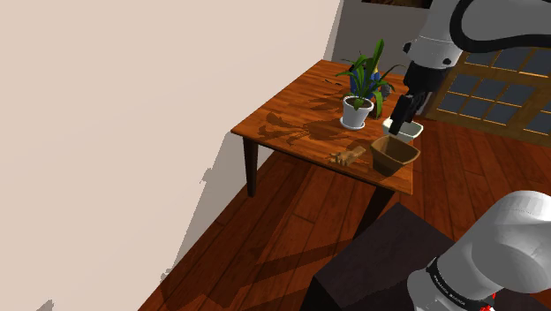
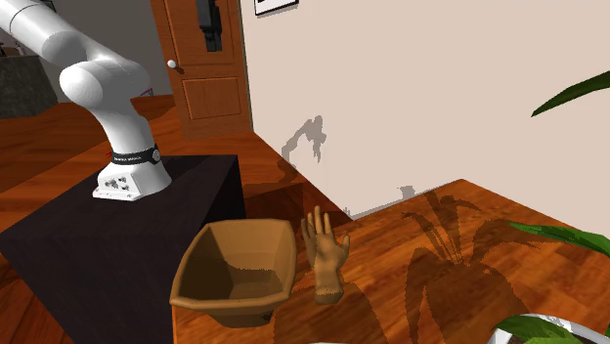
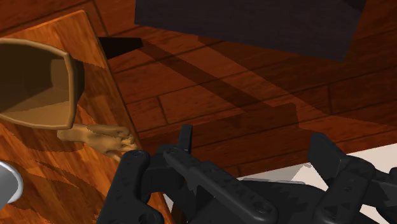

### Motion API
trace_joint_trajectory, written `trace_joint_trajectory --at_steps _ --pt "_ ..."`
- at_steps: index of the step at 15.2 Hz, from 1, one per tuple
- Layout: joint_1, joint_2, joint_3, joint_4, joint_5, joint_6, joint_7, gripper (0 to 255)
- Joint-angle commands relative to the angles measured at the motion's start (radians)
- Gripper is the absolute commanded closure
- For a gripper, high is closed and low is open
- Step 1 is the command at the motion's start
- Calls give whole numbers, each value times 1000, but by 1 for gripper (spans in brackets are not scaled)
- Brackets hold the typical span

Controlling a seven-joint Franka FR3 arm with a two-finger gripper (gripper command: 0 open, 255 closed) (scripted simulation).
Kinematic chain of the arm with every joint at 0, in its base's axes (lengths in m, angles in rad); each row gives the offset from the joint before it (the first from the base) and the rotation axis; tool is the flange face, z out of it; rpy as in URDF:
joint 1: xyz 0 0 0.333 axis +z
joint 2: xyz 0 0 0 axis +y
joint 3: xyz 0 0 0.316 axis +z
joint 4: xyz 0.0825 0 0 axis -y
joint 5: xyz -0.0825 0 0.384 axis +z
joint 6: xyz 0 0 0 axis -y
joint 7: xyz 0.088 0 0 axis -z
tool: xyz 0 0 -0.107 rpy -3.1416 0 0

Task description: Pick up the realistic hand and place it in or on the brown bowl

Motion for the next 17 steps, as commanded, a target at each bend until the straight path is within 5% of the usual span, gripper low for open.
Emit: trace_joint_trajectory --at_steps 1,17 --pt "0 0 0 0 0 0 0 0" --pt "-73 393 -22 -190 -212 641 27 0"
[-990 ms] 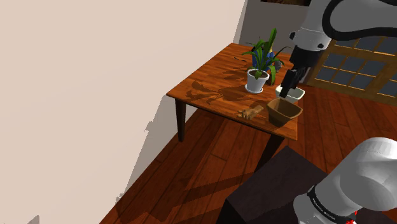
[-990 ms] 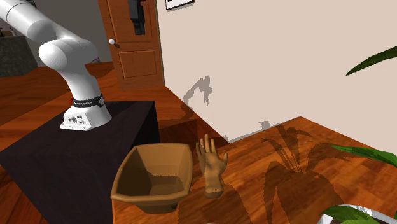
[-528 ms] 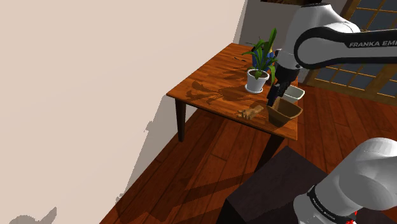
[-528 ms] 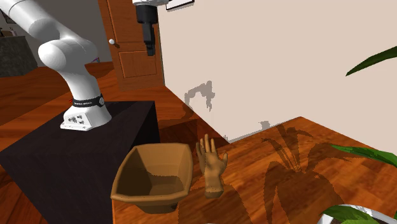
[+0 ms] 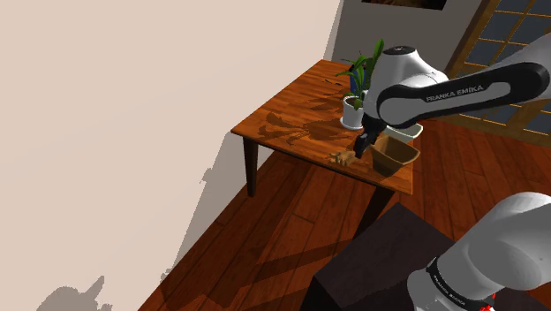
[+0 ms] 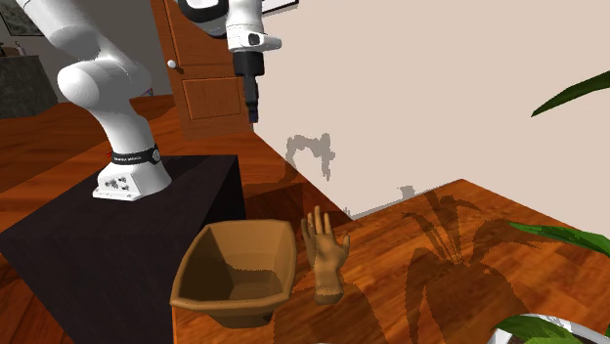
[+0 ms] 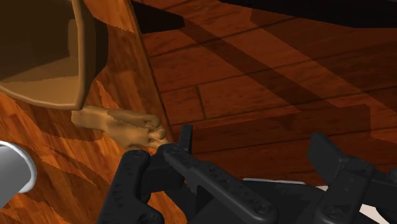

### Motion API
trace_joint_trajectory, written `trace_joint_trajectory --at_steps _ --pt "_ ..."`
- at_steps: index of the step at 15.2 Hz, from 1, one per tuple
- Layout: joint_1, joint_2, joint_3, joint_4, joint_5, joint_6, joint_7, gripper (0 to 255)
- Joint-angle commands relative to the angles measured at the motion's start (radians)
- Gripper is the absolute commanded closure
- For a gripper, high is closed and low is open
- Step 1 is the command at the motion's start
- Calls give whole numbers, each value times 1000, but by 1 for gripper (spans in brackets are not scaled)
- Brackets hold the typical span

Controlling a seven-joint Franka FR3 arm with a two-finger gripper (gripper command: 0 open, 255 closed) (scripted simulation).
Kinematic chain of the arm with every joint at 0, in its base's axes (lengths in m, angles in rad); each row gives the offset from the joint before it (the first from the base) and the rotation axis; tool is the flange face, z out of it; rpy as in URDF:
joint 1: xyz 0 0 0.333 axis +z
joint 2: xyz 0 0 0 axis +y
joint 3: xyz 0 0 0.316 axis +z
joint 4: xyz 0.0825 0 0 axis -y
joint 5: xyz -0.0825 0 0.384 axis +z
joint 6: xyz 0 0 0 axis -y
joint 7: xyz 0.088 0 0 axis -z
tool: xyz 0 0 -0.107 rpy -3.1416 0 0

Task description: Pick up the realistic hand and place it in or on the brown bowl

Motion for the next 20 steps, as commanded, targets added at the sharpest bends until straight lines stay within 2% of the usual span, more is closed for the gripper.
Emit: trace_joint_trajectory --at_steps 1,10,16,20 --pt "-17 75 -5 8 -37 79 10 0" --pt "-88 441 -17 113 -256 370 144 0" --pt "-94 688 -67 260 -429 490 270 0" --pt "-82 823 -106 361 -499 538 327 0"
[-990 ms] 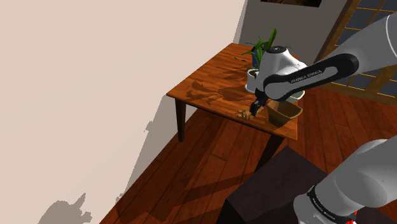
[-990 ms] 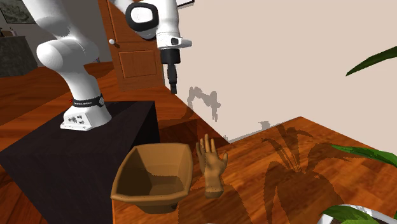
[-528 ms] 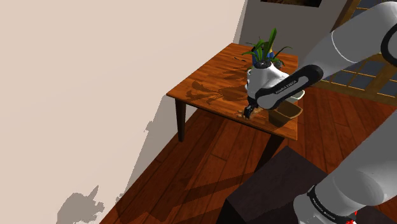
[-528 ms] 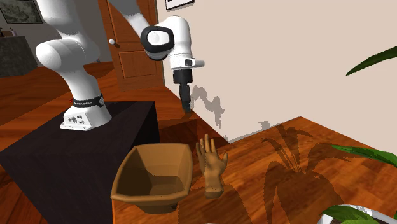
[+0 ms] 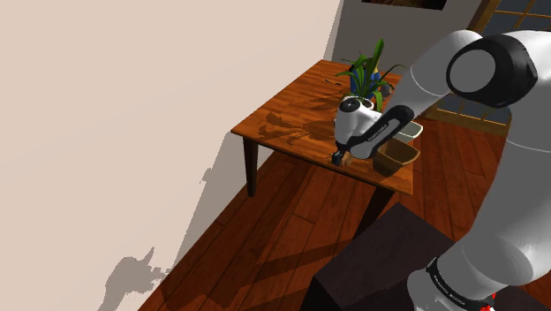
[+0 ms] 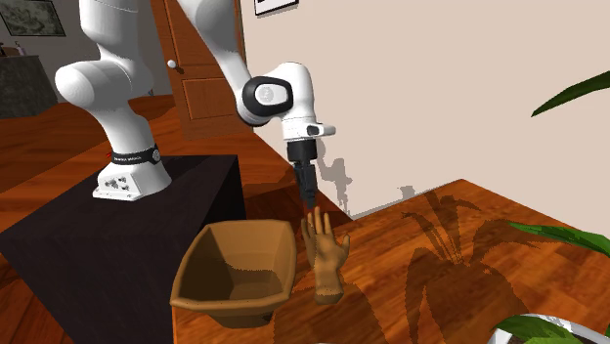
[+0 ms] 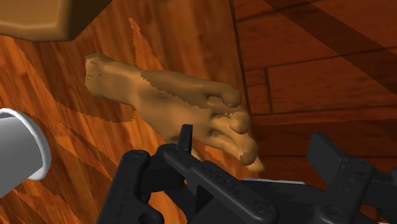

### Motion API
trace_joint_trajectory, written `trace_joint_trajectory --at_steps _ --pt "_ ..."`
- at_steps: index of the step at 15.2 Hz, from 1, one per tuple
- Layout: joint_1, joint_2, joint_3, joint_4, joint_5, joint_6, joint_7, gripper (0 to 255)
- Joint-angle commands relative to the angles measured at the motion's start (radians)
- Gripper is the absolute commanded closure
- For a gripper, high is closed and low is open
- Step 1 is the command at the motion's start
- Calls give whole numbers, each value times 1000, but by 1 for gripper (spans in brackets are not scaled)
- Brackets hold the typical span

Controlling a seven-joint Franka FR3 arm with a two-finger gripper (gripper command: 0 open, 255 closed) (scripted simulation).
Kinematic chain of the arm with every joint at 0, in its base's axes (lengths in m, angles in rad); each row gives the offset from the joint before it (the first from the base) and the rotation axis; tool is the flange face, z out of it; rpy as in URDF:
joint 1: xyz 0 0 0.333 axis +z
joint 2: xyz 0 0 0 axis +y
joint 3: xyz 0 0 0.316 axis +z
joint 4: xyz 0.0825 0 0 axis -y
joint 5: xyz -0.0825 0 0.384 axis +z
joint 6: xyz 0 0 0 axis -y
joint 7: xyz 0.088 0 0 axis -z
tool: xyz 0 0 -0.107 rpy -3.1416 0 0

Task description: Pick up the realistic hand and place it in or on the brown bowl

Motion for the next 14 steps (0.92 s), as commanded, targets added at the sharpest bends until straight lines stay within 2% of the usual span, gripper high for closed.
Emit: trace_joint_trajectory --at_steps 1,7,14 --pt "3 42 -14 26 -22 21 19 0" --pt "-2 138 -38 72 -51 80 46 0" --pt "-2 138 -38 72 -51 80 46 0"
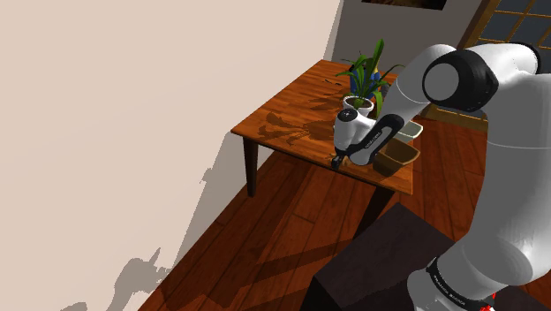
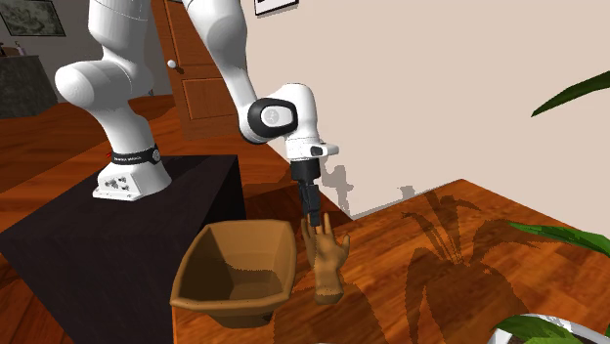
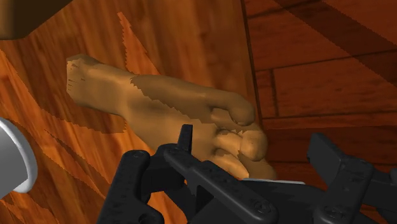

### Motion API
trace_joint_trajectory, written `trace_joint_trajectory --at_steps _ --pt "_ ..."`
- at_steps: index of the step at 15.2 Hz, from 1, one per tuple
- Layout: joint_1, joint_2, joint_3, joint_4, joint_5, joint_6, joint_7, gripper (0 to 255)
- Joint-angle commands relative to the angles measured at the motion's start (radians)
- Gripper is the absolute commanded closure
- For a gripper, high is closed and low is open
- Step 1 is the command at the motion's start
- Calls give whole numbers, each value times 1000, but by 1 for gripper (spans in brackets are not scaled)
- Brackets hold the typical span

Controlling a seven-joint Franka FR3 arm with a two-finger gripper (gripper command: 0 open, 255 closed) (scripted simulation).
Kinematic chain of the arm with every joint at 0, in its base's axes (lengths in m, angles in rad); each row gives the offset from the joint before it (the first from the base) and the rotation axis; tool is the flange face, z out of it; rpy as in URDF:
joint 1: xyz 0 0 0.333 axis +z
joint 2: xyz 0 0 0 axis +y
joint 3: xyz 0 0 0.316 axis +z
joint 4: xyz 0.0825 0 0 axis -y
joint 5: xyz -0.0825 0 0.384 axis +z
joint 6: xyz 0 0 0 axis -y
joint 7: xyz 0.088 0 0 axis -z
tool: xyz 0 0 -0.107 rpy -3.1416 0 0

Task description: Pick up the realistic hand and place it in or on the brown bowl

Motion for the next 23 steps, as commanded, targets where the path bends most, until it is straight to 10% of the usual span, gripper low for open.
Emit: trace_joint_trajectory --at_steps 1,2,23 --pt "0 0 0 0 0 0 0 0" --pt "0 0 0 0 0 0 0 255" --pt "-35 -157 53 -40 85 -112 -116 255"
